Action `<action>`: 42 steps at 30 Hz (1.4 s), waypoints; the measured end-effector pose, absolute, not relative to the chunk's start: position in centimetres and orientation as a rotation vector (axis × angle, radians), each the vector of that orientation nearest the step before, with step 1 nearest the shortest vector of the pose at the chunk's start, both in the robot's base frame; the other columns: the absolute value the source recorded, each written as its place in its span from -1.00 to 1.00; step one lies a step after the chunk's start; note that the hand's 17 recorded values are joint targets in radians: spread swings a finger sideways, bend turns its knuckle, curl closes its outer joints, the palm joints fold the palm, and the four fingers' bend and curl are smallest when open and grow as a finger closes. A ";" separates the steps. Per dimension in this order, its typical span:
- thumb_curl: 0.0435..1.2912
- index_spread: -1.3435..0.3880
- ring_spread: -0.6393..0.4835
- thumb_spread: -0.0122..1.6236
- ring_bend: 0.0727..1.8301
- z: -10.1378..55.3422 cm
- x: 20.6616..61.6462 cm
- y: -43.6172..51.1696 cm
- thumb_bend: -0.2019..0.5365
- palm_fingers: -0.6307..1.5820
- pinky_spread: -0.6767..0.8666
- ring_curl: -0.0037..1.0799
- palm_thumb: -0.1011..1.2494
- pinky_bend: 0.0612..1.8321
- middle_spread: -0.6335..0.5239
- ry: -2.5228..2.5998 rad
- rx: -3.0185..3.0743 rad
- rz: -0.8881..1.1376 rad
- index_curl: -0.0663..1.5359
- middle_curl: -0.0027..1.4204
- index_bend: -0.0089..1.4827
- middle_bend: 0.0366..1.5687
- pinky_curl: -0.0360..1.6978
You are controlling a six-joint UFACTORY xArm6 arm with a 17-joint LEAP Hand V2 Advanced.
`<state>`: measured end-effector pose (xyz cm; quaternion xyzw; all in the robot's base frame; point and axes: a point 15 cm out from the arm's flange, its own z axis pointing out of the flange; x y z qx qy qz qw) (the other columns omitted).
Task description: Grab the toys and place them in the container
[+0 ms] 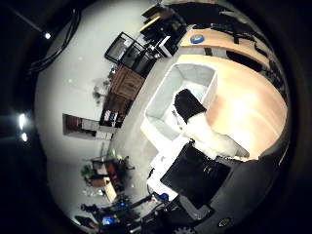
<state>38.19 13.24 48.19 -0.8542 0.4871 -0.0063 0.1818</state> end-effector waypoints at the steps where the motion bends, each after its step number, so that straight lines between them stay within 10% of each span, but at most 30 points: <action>1: -0.38 -0.12 -0.25 0.32 -0.37 48.2 38.2 13.2 -0.52 0.07 -0.33 -0.62 -0.19 0.00 -0.43 1.375 -2.412 -0.017 -0.42 -0.54 -0.70 -0.79 -0.82; 42: -0.38 -0.12 -0.25 0.28 -0.33 39.5 37.7 -12.2 -0.54 -0.01 -0.12 -0.62 -0.21 -0.11 -0.42 1.844 -2.225 -0.076 -0.42 -0.57 -0.69 -0.80 -0.97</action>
